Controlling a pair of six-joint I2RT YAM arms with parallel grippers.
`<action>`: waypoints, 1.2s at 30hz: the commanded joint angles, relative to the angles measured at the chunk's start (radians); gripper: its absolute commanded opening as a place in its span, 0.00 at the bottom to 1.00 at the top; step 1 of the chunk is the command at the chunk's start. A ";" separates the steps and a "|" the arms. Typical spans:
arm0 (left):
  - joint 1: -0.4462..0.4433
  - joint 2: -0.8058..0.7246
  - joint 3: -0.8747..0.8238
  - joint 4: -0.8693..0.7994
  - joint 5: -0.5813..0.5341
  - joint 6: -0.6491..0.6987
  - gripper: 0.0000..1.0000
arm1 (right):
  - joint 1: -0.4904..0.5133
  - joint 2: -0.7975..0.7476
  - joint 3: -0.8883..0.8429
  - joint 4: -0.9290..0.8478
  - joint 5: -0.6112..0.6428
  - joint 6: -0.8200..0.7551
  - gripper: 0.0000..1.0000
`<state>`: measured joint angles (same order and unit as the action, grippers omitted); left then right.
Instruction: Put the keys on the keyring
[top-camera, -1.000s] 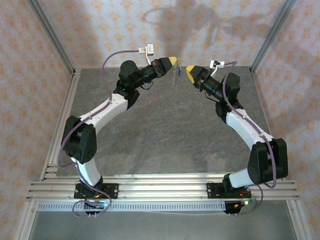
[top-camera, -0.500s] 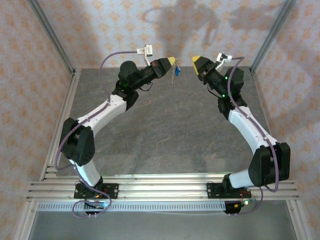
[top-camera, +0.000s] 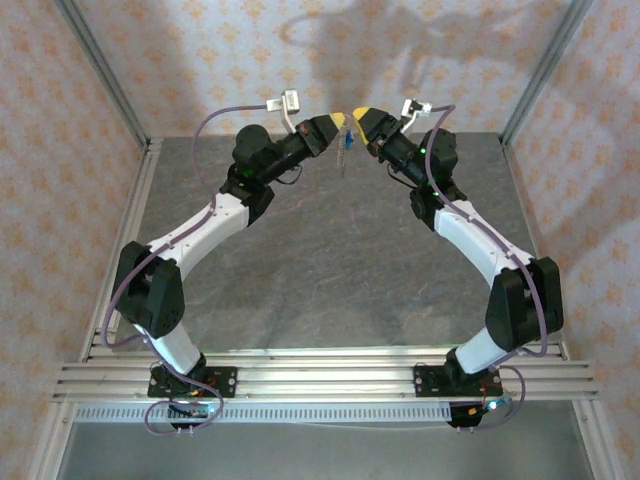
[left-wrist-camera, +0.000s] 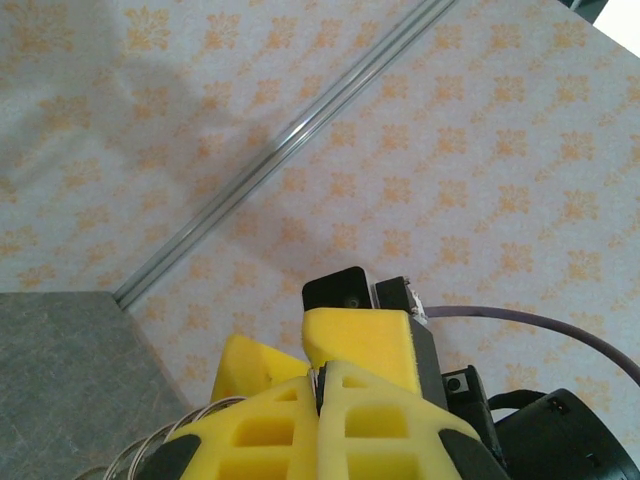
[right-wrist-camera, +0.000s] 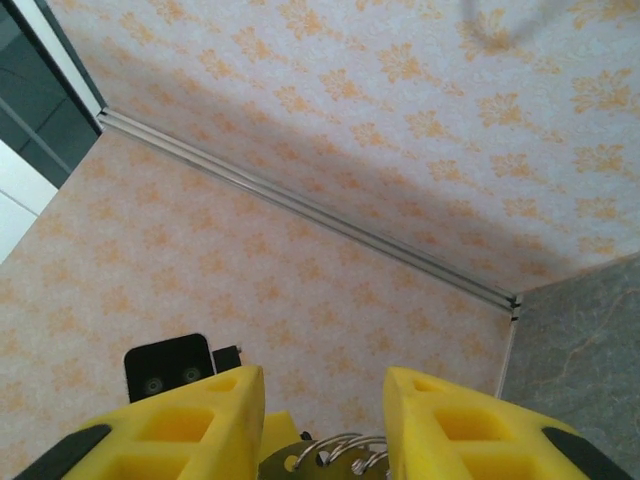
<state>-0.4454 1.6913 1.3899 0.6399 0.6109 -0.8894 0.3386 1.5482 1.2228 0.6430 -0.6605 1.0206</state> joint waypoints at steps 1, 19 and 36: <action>-0.007 -0.025 0.004 0.050 -0.019 -0.002 0.00 | 0.011 0.003 0.020 0.099 0.002 0.008 0.36; -0.007 -0.017 0.009 0.052 -0.019 -0.007 0.00 | 0.030 0.032 0.047 0.103 -0.017 0.014 0.26; -0.008 -0.010 0.006 0.044 -0.025 0.000 0.00 | 0.039 0.019 0.038 0.098 -0.020 -0.001 0.28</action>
<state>-0.4454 1.6913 1.3899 0.6399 0.5964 -0.8921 0.3641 1.5814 1.2438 0.6907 -0.6609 1.0348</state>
